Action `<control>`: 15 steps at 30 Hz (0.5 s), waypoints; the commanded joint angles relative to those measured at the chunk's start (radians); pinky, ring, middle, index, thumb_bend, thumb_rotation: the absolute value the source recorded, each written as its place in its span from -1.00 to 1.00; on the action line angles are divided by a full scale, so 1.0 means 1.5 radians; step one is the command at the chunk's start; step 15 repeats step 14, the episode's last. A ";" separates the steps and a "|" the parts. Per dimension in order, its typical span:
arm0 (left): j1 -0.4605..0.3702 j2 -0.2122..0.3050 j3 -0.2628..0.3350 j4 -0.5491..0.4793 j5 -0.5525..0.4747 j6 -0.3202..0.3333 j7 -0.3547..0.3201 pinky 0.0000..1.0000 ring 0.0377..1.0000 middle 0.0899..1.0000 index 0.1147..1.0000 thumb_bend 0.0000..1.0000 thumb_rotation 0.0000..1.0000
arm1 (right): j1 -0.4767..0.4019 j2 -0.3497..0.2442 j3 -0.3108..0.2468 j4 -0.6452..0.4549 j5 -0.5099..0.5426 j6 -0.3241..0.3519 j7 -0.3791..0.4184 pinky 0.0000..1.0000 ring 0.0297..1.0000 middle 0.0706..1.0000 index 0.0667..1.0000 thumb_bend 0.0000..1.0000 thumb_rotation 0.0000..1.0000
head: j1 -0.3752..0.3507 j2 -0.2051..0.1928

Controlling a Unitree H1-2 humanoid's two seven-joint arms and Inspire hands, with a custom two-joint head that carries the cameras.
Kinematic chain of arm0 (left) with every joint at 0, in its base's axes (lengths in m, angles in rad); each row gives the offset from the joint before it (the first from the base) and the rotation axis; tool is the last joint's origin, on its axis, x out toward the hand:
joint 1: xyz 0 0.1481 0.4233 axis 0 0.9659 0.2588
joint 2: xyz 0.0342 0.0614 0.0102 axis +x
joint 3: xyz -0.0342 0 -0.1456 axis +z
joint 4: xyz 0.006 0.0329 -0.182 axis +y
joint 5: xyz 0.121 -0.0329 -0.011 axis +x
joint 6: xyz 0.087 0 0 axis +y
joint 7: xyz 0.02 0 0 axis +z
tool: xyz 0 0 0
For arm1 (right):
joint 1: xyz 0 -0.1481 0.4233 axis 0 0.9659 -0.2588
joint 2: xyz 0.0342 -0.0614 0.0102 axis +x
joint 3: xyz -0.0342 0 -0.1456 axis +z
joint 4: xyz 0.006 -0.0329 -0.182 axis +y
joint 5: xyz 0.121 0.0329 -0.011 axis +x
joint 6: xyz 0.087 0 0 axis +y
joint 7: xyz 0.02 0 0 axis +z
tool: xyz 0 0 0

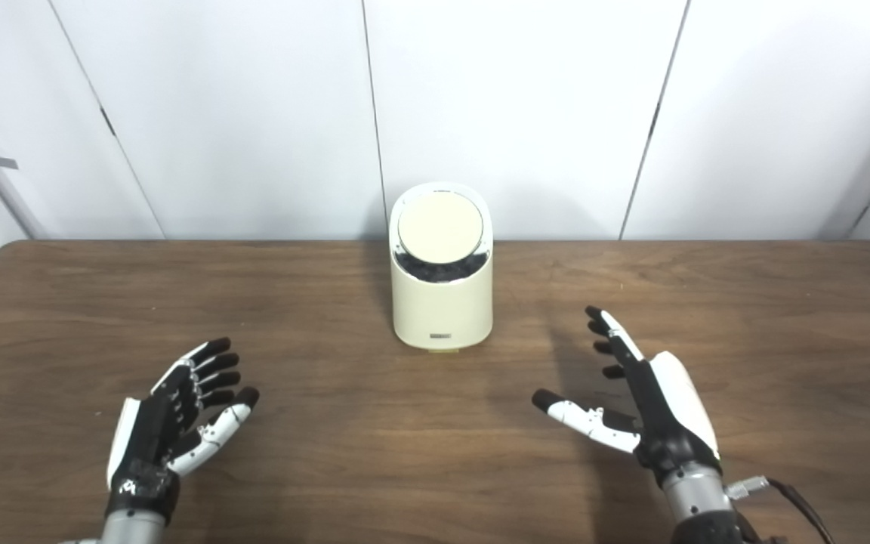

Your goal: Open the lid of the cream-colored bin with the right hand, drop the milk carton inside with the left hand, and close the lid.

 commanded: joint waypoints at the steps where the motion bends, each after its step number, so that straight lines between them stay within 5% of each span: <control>1: -0.007 -0.001 0.003 0.008 0.014 -0.051 0.021 0.44 0.50 0.56 0.65 0.21 -0.55 | -0.006 0.004 -0.011 -0.008 0.043 -0.038 -0.023 0.57 0.72 0.75 0.82 0.31 0.34 | -0.001 -0.001; 6: -0.009 -0.003 0.001 0.055 0.053 -0.123 0.049 0.53 0.44 0.50 0.60 0.45 -0.77 | 0.005 0.006 -0.044 0.001 0.168 -0.036 -0.014 0.48 0.68 0.76 0.84 0.24 0.30 | -0.005 0.000; 10: -0.017 0.007 -0.011 0.104 0.085 -0.183 0.063 0.40 0.44 0.50 0.58 0.52 -0.92 | -0.002 -0.002 -0.060 0.013 0.220 -0.025 -0.009 0.51 0.70 0.77 0.84 0.25 0.24 | -0.008 -0.003; 15: -0.024 0.019 -0.029 0.132 0.112 -0.204 0.057 0.40 0.52 0.54 0.59 0.63 -1.00 | -0.013 -0.011 -0.073 0.032 0.274 -0.038 -0.006 0.48 0.70 0.77 0.85 0.30 0.15 | -0.011 -0.005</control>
